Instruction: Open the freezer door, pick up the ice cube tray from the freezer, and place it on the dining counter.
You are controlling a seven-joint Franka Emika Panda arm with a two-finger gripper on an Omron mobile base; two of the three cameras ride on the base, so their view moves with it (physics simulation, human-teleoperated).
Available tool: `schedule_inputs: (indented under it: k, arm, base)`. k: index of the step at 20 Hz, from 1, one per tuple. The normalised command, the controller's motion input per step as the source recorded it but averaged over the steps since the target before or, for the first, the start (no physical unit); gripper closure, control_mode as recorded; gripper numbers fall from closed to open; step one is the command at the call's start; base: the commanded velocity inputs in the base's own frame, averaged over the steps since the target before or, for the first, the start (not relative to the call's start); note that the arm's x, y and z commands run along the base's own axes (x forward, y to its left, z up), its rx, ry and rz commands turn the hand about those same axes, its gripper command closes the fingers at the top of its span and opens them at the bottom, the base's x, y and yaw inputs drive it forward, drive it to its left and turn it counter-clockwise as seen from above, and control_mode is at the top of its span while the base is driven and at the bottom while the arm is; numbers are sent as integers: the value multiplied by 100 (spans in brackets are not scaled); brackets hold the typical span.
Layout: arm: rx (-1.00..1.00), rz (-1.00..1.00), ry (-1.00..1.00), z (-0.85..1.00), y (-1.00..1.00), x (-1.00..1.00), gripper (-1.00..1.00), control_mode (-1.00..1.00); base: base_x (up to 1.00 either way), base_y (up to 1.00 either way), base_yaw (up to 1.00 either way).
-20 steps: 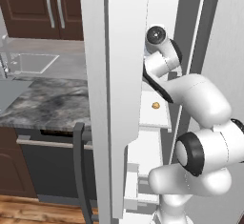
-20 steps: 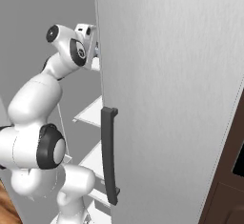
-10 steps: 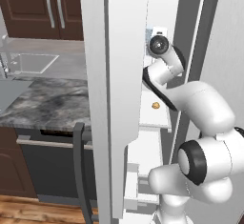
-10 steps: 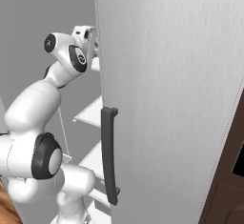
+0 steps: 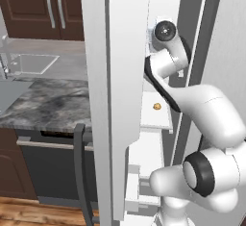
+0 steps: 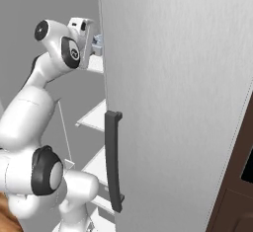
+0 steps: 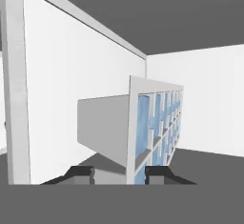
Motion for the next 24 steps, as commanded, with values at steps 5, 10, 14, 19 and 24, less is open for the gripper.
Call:
schedule_inputs:
  k: [5,10,14,19,24]
  arm:
    - [-2,1,5,9,11,-67,100,-100]
    - [-3,2,1,2,9,-92,100,-100]
    - [-1,4,2,5,1,-98,100,-100]
    - [-1,4,4,5,2,-94,100,-100]
    - [-1,3,4,3,2,-91,100,-100]
  base:
    - [0,0,0]
    - [0,0,0]
    - [0,0,0]
    - [0,0,0]
    - [0,0,0]
